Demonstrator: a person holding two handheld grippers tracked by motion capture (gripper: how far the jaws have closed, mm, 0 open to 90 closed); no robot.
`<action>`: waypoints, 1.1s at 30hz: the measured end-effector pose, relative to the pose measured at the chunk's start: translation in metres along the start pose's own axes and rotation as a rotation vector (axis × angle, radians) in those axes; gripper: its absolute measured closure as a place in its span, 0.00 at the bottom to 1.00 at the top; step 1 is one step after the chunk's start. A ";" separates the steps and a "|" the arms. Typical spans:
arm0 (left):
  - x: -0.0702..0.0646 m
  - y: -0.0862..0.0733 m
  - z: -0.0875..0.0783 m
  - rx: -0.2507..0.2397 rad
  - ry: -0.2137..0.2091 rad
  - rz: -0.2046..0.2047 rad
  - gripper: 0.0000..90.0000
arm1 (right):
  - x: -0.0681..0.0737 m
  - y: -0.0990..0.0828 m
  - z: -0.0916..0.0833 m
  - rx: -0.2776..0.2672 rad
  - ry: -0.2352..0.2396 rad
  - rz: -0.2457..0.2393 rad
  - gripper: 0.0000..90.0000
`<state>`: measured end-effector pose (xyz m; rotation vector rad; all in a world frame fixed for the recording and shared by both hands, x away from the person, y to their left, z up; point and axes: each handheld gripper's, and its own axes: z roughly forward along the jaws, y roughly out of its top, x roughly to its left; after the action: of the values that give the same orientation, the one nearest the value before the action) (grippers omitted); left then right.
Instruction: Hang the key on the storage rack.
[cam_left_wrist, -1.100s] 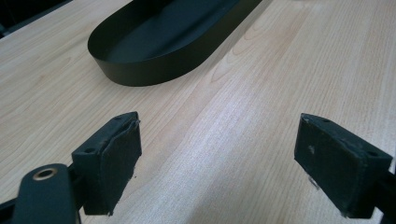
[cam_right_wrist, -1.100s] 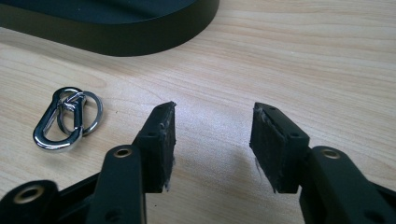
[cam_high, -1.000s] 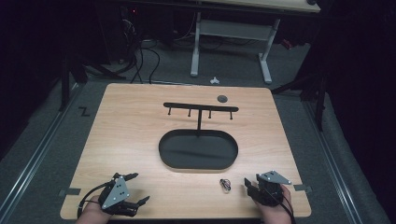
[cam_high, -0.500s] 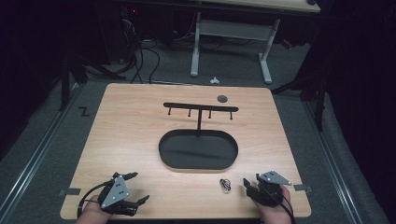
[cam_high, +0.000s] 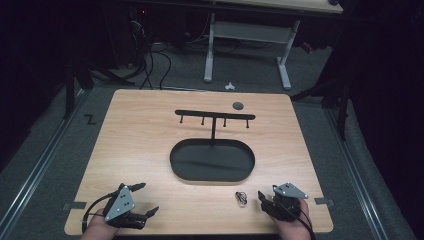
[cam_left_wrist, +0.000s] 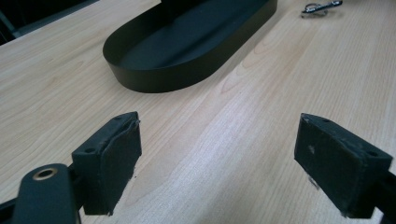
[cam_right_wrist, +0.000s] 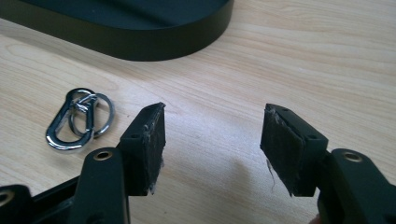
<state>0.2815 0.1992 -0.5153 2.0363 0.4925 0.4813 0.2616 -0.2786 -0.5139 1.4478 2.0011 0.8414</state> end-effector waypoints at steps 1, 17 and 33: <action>0.002 -0.001 0.000 -0.006 -0.001 -0.011 0.17 | 0.001 0.001 0.000 -0.004 0.001 -0.010 0.44; 0.021 -0.006 -0.012 -0.092 0.018 -0.152 0.17 | 0.020 0.011 0.001 0.060 0.039 -0.075 0.37; 0.019 -0.005 -0.013 -0.081 0.040 -0.148 0.17 | 0.021 0.034 0.002 0.184 0.061 -0.108 0.32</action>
<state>0.2900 0.2205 -0.5116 1.8997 0.6328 0.4455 0.2779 -0.2502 -0.4910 1.4119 2.2311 0.6776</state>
